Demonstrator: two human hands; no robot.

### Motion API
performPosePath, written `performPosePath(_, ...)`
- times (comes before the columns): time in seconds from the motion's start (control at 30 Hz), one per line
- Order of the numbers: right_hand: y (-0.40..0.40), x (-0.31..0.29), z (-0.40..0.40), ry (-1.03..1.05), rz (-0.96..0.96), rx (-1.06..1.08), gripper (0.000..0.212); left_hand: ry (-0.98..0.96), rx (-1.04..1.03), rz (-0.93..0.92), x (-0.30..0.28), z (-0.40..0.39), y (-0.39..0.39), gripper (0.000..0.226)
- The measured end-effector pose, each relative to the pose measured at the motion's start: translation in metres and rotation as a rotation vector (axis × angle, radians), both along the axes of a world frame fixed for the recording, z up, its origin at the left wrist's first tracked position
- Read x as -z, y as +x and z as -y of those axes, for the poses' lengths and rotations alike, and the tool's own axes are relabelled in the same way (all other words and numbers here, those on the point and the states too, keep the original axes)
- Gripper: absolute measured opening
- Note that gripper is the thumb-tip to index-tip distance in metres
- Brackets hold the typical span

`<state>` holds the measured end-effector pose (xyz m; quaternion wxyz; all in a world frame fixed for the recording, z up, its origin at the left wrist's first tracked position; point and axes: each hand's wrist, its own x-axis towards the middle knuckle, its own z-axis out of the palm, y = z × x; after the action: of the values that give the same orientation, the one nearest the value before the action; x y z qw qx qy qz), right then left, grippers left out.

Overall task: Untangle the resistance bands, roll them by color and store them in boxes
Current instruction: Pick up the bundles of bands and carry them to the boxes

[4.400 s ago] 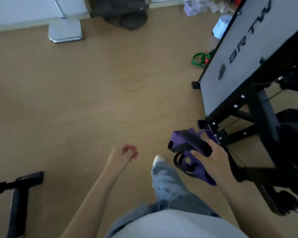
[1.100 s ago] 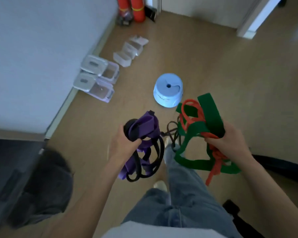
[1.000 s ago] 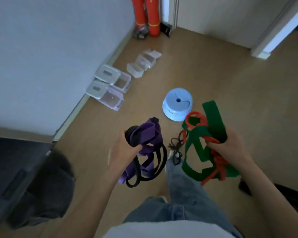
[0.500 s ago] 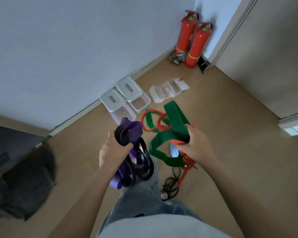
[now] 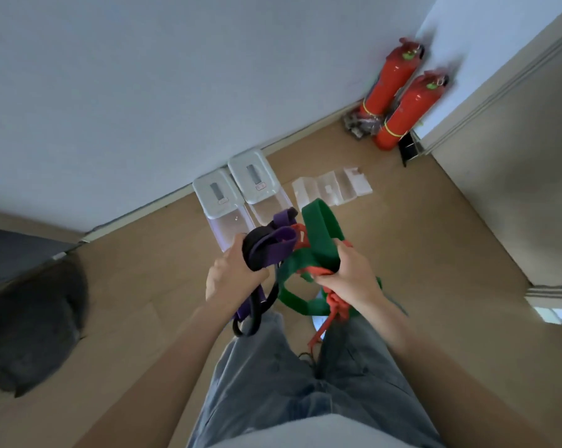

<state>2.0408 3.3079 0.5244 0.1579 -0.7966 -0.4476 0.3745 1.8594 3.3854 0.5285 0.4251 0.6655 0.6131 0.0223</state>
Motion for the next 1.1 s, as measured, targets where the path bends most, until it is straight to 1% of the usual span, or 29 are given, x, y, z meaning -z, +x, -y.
performPosePath(0.13,0.031,0.033,-0.029,-0.079,-0.015,-0.075,0.051,-0.018,-0.042,0.008,0.031,-0.013,0.024,0.05)
performPosePath(0.23,0.059,0.072,-0.051,-0.165,-0.004,-0.226,0.055,-0.029,0.053,-0.118,0.076,-0.02,0.054,0.045)
performPosePath(0.3,0.08,0.104,-0.07,-0.212,0.013,-0.324,0.058,-0.069,0.044,-0.151,0.11,-0.023,0.078,0.046)
performPosePath(0.37,0.099,0.14,-0.088,-0.256,-0.003,-0.404,0.064,-0.141,-0.066,-0.131,0.143,-0.021,0.097,0.045)
performPosePath(0.5,0.125,0.214,-0.111,-0.405,-0.189,-0.56,0.07,-0.254,-0.308,-0.112,0.201,-0.001,0.128,0.046)
performPosePath(0.57,0.131,0.25,-0.115,-0.441,-0.226,-0.606,0.069,-0.272,-0.452,-0.102,0.23,0.007,0.137,0.048)
performPosePath(0.67,0.13,0.293,-0.106,-0.461,-0.257,-0.561,0.067,-0.329,-0.587,-0.105,0.268,0.024,0.142,0.05)
performPosePath(0.77,0.122,0.334,-0.091,-0.485,-0.337,-0.484,0.074,-0.311,-0.715,0.03,0.306,0.052,0.139,0.056)
performPosePath(0.8,0.119,0.348,-0.085,-0.486,-0.322,-0.498,0.079,-0.286,-0.787,0.092,0.318,0.066,0.136,0.057)
performPosePath(0.83,0.117,0.362,-0.08,-0.482,-0.268,-0.547,0.082,-0.252,-0.865,0.143,0.33,0.082,0.132,0.054)
performPosePath(0.87,0.115,0.377,-0.074,-0.48,-0.162,-0.63,0.082,-0.223,-0.938,0.168,0.343,0.102,0.125,0.05)
performPosePath(0.9,0.113,0.392,-0.065,-0.469,-0.028,-0.715,0.078,-0.213,-0.994,0.159,0.355,0.126,0.117,0.045)
performPosePath(0.97,0.097,0.418,-0.033,-0.38,0.203,-0.801,0.062,-0.217,-1.06,0.103,0.38,0.179,0.091,0.035)
performPosePath(1.0,0.083,0.429,-0.009,-0.366,0.246,-0.853,0.056,-0.226,-1.096,0.066,0.392,0.208,0.08,0.032)
performPosePath(1.03,0.068,0.441,0.019,-0.399,0.237,-0.941,0.054,-0.249,-1.113,0.023,0.405,0.237,0.07,0.031)
performPosePath(1.1,0.035,0.469,0.078,-0.498,0.161,-1.157,0.059,-0.31,-1.103,-0.018,0.434,0.285,0.056,0.032)
